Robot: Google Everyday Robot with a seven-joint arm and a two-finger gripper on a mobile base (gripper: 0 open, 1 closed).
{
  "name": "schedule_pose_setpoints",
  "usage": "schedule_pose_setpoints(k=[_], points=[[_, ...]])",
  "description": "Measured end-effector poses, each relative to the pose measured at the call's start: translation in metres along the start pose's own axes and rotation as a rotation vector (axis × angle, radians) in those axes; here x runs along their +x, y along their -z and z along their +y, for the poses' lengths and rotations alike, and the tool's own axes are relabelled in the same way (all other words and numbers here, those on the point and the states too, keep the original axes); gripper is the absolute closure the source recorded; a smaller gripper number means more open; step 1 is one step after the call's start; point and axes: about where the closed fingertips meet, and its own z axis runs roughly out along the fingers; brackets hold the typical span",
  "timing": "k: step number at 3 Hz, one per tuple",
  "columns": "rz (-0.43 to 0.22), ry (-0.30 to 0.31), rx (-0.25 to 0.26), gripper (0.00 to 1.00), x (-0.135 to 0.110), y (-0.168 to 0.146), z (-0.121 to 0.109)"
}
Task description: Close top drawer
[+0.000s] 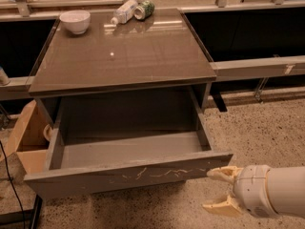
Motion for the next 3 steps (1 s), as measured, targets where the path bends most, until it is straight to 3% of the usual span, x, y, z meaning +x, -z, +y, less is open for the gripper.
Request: schedule_pose_setpoints(k=[2,3], points=[[-0.037,-0.001,0.041,0.96,0.013,-0.032,-0.002],[-0.051,0.014,0.071,1.00,0.009,-0.060,-0.016]])
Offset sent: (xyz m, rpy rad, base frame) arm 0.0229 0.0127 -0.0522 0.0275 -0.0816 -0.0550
